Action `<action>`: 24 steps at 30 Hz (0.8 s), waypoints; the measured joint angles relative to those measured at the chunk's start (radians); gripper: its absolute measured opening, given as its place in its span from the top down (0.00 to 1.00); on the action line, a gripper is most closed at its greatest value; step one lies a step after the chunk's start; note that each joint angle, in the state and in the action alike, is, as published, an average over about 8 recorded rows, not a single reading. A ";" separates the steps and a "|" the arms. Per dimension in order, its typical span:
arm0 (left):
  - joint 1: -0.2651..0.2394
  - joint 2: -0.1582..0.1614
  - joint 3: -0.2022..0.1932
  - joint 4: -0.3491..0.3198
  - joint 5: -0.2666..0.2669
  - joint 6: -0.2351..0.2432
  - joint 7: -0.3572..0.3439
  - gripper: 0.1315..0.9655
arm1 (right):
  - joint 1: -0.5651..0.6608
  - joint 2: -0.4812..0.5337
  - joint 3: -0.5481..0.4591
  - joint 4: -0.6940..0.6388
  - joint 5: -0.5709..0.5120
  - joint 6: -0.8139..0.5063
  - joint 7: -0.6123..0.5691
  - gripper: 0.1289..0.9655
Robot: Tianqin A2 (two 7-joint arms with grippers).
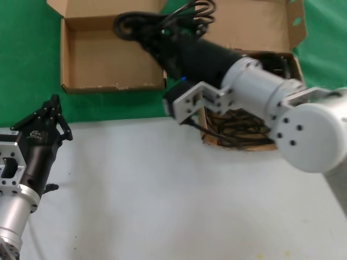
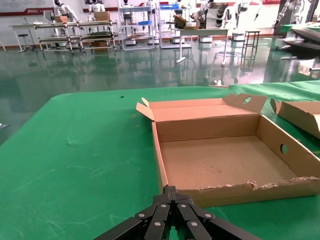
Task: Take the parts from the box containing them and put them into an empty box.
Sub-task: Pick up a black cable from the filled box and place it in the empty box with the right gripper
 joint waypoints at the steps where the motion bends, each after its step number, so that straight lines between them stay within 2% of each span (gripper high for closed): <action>1: 0.000 0.000 0.000 0.000 0.000 0.000 0.000 0.98 | 0.002 -0.015 -0.011 -0.014 -0.003 0.010 -0.011 0.96; 10: 0.000 0.000 0.000 0.000 0.000 0.000 0.000 0.98 | 0.028 -0.123 -0.092 -0.187 0.009 0.118 -0.112 0.96; 18: 0.000 0.000 0.000 0.000 0.000 0.000 0.000 0.98 | 0.075 -0.154 -0.172 -0.338 0.138 0.237 -0.205 0.96; 24: 0.000 0.000 0.000 0.000 0.000 0.000 0.000 0.98 | 0.108 -0.149 -0.234 -0.403 0.250 0.311 -0.265 0.95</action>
